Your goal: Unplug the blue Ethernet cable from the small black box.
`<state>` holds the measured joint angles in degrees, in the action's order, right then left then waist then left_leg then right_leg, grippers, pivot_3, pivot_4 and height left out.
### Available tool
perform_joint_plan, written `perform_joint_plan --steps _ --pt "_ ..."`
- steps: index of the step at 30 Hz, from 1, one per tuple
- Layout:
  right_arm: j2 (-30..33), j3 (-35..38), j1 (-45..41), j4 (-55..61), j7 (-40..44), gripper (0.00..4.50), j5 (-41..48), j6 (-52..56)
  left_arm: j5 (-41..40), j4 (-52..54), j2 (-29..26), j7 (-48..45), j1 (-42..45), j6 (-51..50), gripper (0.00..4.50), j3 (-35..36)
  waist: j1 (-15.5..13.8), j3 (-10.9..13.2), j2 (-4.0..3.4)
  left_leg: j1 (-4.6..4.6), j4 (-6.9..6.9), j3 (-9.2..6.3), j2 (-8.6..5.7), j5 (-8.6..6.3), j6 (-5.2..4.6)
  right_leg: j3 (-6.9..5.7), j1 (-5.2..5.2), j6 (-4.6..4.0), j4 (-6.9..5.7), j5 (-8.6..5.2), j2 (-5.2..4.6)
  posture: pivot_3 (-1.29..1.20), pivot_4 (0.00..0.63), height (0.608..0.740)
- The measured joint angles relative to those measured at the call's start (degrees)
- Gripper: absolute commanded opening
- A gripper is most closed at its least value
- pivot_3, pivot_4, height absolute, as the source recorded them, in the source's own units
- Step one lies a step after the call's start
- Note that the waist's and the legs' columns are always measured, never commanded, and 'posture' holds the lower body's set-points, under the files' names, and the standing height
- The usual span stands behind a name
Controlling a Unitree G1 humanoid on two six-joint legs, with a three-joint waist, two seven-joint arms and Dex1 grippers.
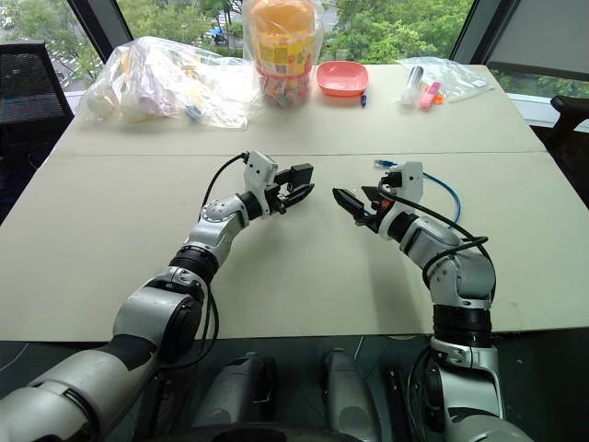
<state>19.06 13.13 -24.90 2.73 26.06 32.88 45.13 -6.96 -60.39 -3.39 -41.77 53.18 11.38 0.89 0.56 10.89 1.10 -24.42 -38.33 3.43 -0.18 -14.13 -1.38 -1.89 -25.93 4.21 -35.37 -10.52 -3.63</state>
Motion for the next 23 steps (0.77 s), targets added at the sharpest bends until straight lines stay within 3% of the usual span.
perform_joint_plan --steps 4,16,23 --pt "0.04 -0.04 1.24 0.97 0.01 4.5 0.09 -0.04 -1.3 4.53 -1.2 -3.43 -2.31 -2.52 4.48 0.15 0.13 0.0 0.0 0.01 0.01 0.0 0.01 0.0 0.0 0.01 0.0 0.0 0.0 0.0 0.0 0.0 0.15 0.74" --pt "3.15 0.78 5.99 3.53 2.65 4.5 0.81 -0.53 -8.42 49.54 -18.05 -6.9 -21.72 -28.81 4.48 0.98 0.12 -0.02 -0.03 0.07 0.03 -0.05 0.04 0.0 0.0 0.08 0.09 -0.03 0.05 -0.01 -0.05 0.0 0.15 0.74" --pt "6.67 1.33 9.7 9.59 7.71 4.5 5.2 0.08 -15.32 62.43 -24.32 -5.28 -30.46 -42.24 4.48 5.7 0.01 -0.02 -0.04 0.09 0.02 -0.12 0.04 0.0 0.01 0.07 0.16 -0.18 0.12 -0.11 -0.07 0.0 0.15 0.74"
